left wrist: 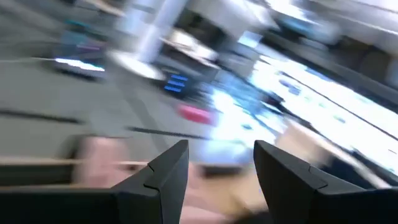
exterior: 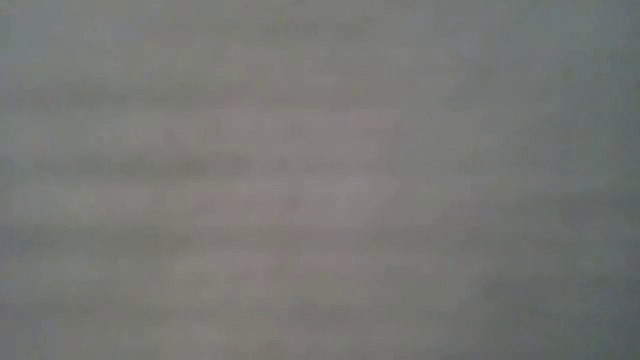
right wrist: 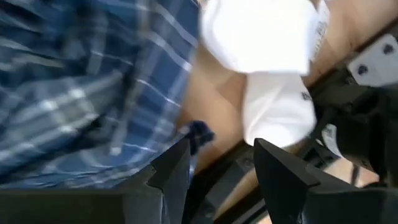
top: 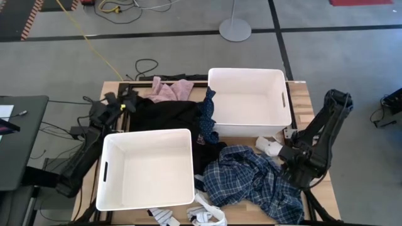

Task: Sort clothes
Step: Put the white socks into the bottom laundry bin

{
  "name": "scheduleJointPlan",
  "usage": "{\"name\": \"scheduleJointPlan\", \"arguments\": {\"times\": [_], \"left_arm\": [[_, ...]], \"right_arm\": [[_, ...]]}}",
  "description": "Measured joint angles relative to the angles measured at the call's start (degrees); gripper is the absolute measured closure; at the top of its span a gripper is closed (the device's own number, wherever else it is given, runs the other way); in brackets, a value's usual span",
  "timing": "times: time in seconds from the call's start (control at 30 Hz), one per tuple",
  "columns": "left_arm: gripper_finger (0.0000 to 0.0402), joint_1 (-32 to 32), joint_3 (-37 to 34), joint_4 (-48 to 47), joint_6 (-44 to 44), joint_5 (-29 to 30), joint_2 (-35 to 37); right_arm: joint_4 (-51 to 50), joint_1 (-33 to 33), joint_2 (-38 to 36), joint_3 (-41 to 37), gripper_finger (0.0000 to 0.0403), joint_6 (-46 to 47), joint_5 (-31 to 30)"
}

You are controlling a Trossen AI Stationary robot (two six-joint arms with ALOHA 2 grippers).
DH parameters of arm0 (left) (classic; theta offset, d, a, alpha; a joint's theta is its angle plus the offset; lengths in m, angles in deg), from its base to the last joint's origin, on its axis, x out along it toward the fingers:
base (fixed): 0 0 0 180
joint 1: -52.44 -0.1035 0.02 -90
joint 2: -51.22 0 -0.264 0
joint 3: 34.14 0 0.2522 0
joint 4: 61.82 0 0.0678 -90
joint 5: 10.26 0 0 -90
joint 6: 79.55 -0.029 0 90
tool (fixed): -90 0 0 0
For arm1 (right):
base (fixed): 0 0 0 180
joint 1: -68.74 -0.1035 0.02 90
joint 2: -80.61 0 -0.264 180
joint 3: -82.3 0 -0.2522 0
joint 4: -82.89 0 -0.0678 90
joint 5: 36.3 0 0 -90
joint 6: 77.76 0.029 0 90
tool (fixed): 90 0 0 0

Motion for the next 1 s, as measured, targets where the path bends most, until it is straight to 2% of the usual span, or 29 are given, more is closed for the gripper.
{"name": "scheduleJointPlan", "arguments": {"times": [0.1, 0.2, 0.4, 0.53, 0.8, 1.0], "left_arm": [[0.0226, 1.55, 0.05, 3.98, 0.21, -9.62, 0.00], [0.0226, 3.36, 0.13, 7.19, 0.83, -14.00, 0.00], [0.0226, 7.47, 0.14, 10.00, 0.87, -17.04, -0.01], [0.0226, 11.03, 0.18, 10.12, 0.67, -18.69, 0.00], [0.0226, 18.38, 0.21, 10.16, -0.77, -19.44, 0.00], [0.0226, 21.30, 0.25, 10.17, -3.27, -19.41, 0.00]], "right_arm": [[-1.16, 0.28, -0.04, -2.65, 0.0210, 1.71, 0.44], [-2.19, 1.32, -0.04, -4.91, 0.0210, 2.14, 0.39], [-2.27, 2.01, -0.06, -4.66, 0.0210, 5.85, -4.08], [-2.04, 3.54, 0.10, -4.58, 0.0210, 6.25, -4.54], [-0.18, 14.18, 2.07, -4.05, 0.0210, 5.31, -4.99], [2.95, 23.21, 5.69, -3.79, 0.0210, 4.63, -5.37]]}}
